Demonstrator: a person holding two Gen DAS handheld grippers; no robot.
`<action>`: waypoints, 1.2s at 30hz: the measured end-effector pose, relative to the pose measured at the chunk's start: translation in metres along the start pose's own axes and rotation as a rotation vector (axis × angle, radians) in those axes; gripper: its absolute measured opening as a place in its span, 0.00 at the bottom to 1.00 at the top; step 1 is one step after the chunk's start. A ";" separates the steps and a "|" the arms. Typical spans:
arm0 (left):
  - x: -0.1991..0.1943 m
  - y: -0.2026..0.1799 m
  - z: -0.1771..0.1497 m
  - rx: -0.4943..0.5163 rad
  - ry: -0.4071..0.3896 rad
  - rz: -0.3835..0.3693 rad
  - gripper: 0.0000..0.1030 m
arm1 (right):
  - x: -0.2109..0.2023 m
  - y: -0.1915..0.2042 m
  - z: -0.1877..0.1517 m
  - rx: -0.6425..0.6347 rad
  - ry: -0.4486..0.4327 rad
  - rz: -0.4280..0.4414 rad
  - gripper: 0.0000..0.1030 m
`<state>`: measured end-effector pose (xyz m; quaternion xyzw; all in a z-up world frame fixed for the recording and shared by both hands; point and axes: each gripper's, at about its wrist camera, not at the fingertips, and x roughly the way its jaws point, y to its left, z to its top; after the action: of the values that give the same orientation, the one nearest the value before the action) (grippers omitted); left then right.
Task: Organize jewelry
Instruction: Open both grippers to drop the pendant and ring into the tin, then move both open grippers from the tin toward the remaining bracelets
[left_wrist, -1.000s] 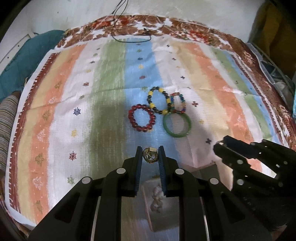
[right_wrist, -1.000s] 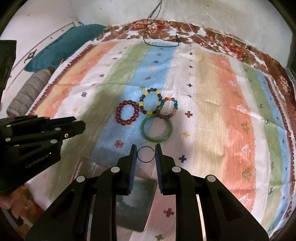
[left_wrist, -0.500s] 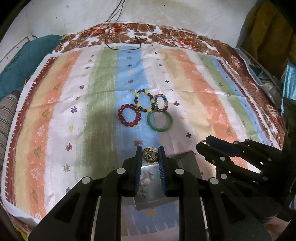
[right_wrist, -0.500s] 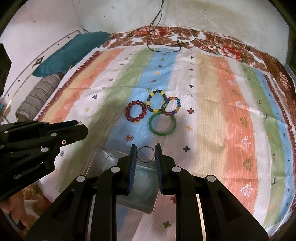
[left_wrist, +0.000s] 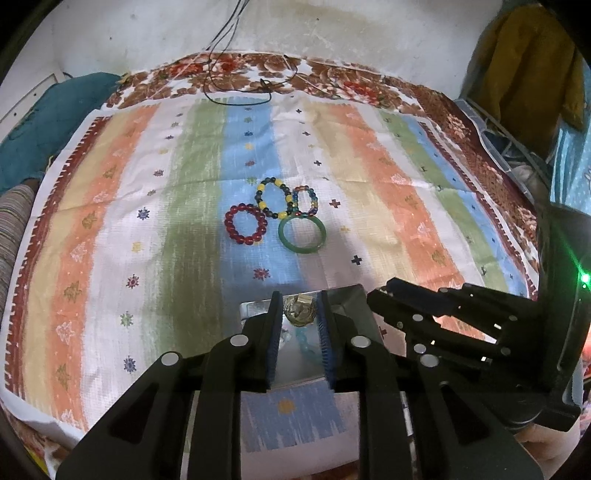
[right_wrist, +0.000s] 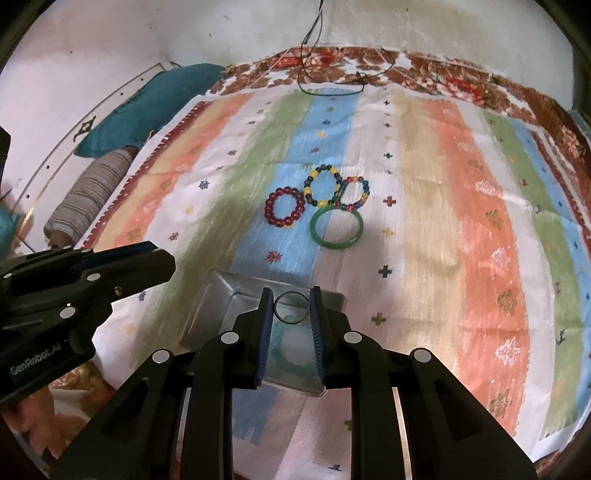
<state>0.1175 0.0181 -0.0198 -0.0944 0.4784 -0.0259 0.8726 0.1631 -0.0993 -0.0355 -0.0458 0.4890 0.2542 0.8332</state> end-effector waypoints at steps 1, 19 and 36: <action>0.000 0.001 0.000 -0.002 -0.001 0.001 0.24 | 0.000 -0.001 0.000 0.004 -0.002 0.001 0.32; 0.013 0.023 0.011 -0.061 0.015 0.091 0.48 | 0.006 -0.020 0.010 0.043 -0.002 -0.072 0.56; 0.048 0.047 0.034 -0.094 -0.024 0.261 0.64 | 0.026 -0.036 0.033 0.065 0.002 -0.126 0.70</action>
<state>0.1703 0.0624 -0.0504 -0.0726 0.4767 0.1113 0.8690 0.2164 -0.1101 -0.0458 -0.0497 0.4941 0.1850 0.8481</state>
